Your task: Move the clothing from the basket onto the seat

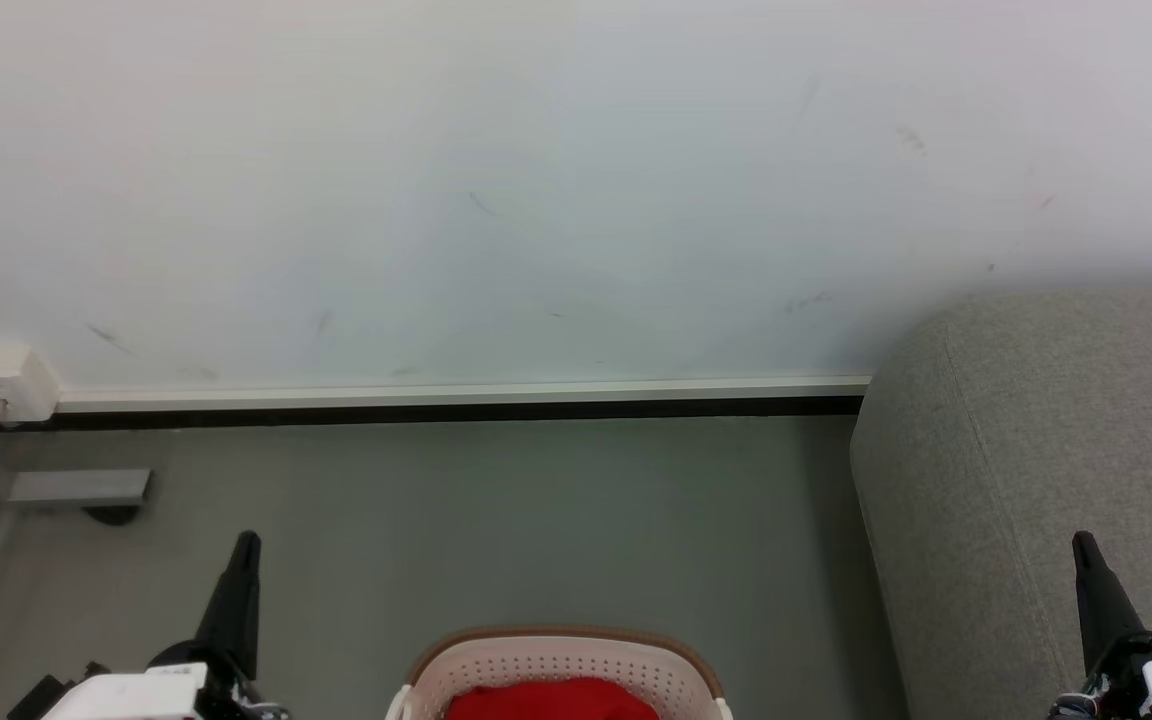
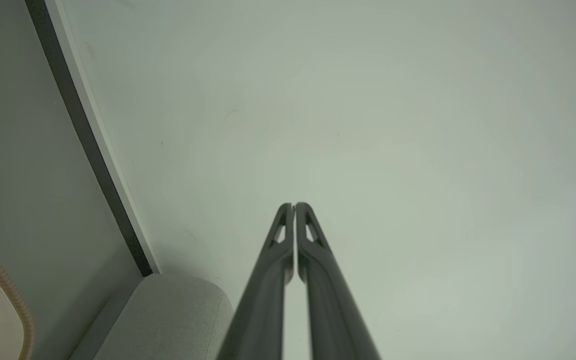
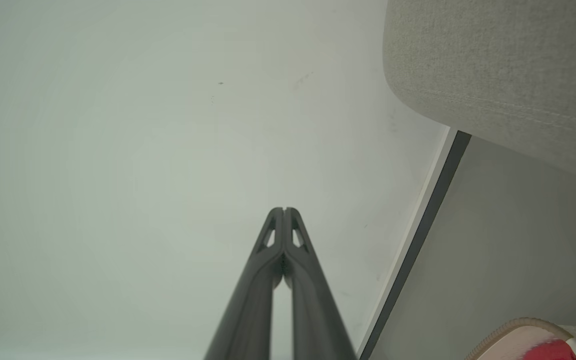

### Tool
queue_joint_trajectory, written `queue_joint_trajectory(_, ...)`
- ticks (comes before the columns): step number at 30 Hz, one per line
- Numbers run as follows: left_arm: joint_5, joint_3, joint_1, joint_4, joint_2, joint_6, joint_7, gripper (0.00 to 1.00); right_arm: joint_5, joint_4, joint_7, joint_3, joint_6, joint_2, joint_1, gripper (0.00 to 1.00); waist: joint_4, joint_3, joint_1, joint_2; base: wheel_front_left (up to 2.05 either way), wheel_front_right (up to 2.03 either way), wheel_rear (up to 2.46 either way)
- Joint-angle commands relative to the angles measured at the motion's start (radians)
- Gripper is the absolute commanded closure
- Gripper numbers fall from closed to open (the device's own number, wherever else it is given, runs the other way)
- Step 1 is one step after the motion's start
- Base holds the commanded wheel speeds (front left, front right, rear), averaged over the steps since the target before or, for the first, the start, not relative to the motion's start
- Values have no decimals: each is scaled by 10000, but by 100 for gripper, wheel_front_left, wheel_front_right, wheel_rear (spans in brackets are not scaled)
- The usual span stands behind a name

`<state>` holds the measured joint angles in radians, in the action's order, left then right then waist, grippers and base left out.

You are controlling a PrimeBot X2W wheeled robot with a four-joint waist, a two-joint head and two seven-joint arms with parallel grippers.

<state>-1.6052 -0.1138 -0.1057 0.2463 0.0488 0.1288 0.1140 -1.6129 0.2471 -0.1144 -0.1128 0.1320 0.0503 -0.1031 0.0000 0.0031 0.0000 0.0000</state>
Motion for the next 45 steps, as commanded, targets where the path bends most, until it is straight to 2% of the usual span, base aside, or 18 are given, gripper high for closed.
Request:
queue_joint_trajectory(1, -150, -9, -75, -39, 27, 48, 30, 100, 4, -54, -16, -29, -27, -4, -130, 100, 0, 0, 0, 0, 0, 0, 0)
queue_joint_trajectory(45, -150, -9, -75, -39, 27, 48, 30, 100, 5, -54, -15, -29, -29, -4, -130, 100, 0, 0, 0, 0, 0, 0, 0)
